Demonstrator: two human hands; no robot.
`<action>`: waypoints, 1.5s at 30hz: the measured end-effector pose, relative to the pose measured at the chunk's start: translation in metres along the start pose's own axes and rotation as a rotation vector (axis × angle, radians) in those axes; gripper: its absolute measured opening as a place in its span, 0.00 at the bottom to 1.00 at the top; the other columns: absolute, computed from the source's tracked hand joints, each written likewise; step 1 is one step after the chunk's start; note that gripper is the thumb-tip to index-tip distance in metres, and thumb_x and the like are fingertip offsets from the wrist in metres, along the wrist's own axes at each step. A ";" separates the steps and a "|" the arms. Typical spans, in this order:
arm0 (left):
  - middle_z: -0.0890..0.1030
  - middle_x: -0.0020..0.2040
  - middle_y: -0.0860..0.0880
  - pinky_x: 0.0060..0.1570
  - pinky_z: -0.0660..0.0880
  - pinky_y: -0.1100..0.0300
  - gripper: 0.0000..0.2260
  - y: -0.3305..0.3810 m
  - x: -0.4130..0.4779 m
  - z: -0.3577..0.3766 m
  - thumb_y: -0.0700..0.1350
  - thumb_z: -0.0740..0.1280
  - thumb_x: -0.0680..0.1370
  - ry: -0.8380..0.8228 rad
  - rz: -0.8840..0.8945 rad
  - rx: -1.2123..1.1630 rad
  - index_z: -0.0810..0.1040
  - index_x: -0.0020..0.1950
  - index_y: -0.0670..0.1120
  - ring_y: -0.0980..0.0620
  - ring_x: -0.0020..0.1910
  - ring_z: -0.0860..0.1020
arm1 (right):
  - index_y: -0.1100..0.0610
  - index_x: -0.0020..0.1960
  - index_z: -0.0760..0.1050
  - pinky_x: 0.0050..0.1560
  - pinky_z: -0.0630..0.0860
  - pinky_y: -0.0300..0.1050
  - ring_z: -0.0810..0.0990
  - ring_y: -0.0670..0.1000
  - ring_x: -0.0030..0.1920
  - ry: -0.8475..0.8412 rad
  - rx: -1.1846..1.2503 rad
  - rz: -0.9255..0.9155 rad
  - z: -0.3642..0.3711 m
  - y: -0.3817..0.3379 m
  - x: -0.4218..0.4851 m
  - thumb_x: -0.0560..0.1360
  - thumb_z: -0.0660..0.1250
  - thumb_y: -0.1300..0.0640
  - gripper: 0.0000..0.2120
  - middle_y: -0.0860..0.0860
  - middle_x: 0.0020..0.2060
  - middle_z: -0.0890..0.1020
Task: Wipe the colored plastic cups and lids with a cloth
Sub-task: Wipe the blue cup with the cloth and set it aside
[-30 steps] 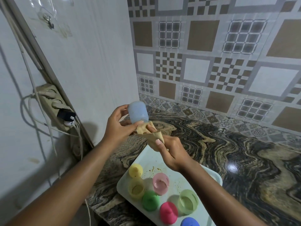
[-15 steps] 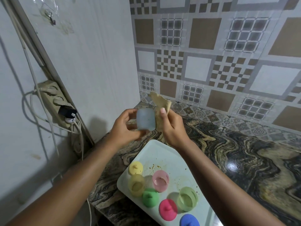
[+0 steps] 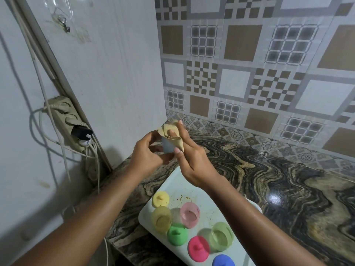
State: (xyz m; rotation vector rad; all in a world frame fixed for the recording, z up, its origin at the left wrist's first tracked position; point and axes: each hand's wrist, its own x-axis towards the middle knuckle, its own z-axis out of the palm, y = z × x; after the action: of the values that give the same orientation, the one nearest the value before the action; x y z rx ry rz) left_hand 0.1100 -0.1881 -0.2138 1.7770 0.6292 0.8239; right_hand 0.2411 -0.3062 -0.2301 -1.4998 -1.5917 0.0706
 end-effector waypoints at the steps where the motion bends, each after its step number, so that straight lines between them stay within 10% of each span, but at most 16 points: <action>1: 0.84 0.57 0.56 0.43 0.83 0.38 0.25 0.000 0.000 0.000 0.39 0.82 0.66 -0.001 0.004 -0.001 0.80 0.60 0.53 0.47 0.47 0.86 | 0.58 0.80 0.63 0.79 0.60 0.60 0.57 0.56 0.81 0.011 -0.001 -0.005 0.001 0.000 -0.003 0.86 0.55 0.55 0.23 0.53 0.83 0.51; 10: 0.81 0.61 0.51 0.41 0.84 0.41 0.32 -0.003 0.007 -0.004 0.36 0.83 0.64 0.041 0.033 -0.044 0.77 0.65 0.50 0.41 0.48 0.84 | 0.59 0.76 0.69 0.73 0.71 0.54 0.64 0.49 0.79 0.113 0.059 -0.050 0.005 0.002 -0.028 0.85 0.54 0.54 0.22 0.56 0.79 0.63; 15: 0.77 0.64 0.54 0.44 0.83 0.54 0.36 -0.001 0.008 -0.010 0.32 0.81 0.65 0.027 0.084 0.055 0.74 0.67 0.55 0.58 0.44 0.83 | 0.62 0.72 0.74 0.69 0.74 0.48 0.68 0.48 0.77 0.118 0.115 -0.025 0.002 0.007 -0.039 0.85 0.54 0.56 0.21 0.57 0.74 0.72; 19: 0.75 0.66 0.56 0.45 0.84 0.45 0.36 -0.008 0.005 -0.016 0.43 0.83 0.65 0.060 0.042 0.063 0.74 0.70 0.54 0.54 0.52 0.82 | 0.62 0.69 0.77 0.65 0.77 0.48 0.74 0.48 0.73 0.139 0.111 0.002 -0.003 0.021 -0.051 0.85 0.53 0.55 0.21 0.53 0.71 0.77; 27: 0.75 0.65 0.53 0.33 0.84 0.47 0.33 -0.005 -0.002 -0.014 0.34 0.79 0.69 -0.022 -0.047 -0.048 0.71 0.68 0.54 0.47 0.54 0.83 | 0.64 0.52 0.81 0.40 0.77 0.75 0.82 0.71 0.41 0.451 0.594 0.404 -0.011 0.022 -0.037 0.83 0.56 0.41 0.27 0.70 0.43 0.82; 32: 0.76 0.64 0.52 0.36 0.84 0.48 0.36 -0.004 -0.005 -0.009 0.35 0.81 0.67 -0.032 -0.002 -0.007 0.74 0.71 0.52 0.49 0.47 0.83 | 0.60 0.43 0.77 0.33 0.72 0.52 0.75 0.51 0.33 0.424 0.497 0.351 -0.018 0.004 -0.008 0.84 0.54 0.44 0.24 0.53 0.31 0.78; 36: 0.78 0.64 0.53 0.40 0.84 0.43 0.34 0.000 -0.008 -0.003 0.35 0.81 0.66 -0.030 -0.027 -0.021 0.75 0.69 0.49 0.48 0.50 0.85 | 0.60 0.47 0.77 0.35 0.78 0.67 0.81 0.66 0.38 0.314 0.394 0.317 -0.010 0.003 0.007 0.83 0.55 0.37 0.28 0.65 0.38 0.80; 40: 0.79 0.64 0.52 0.35 0.84 0.44 0.32 0.006 -0.009 0.000 0.33 0.80 0.67 -0.031 -0.048 -0.049 0.75 0.68 0.49 0.46 0.48 0.86 | 0.56 0.50 0.79 0.40 0.73 0.43 0.80 0.40 0.40 0.209 0.229 0.250 -0.010 -0.009 0.007 0.85 0.54 0.46 0.19 0.49 0.46 0.82; 45: 0.81 0.63 0.58 0.42 0.84 0.43 0.33 0.005 -0.009 -0.002 0.35 0.81 0.66 -0.016 -0.030 -0.016 0.76 0.68 0.52 0.48 0.48 0.86 | 0.60 0.72 0.74 0.61 0.71 0.29 0.72 0.50 0.74 0.101 0.064 0.148 -0.009 -0.002 0.002 0.86 0.54 0.51 0.21 0.45 0.76 0.65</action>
State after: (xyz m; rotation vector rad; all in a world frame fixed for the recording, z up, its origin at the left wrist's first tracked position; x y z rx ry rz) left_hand 0.1034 -0.1952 -0.2110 1.7538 0.6352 0.7922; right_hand 0.2452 -0.3095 -0.2222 -1.5452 -1.3849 0.1266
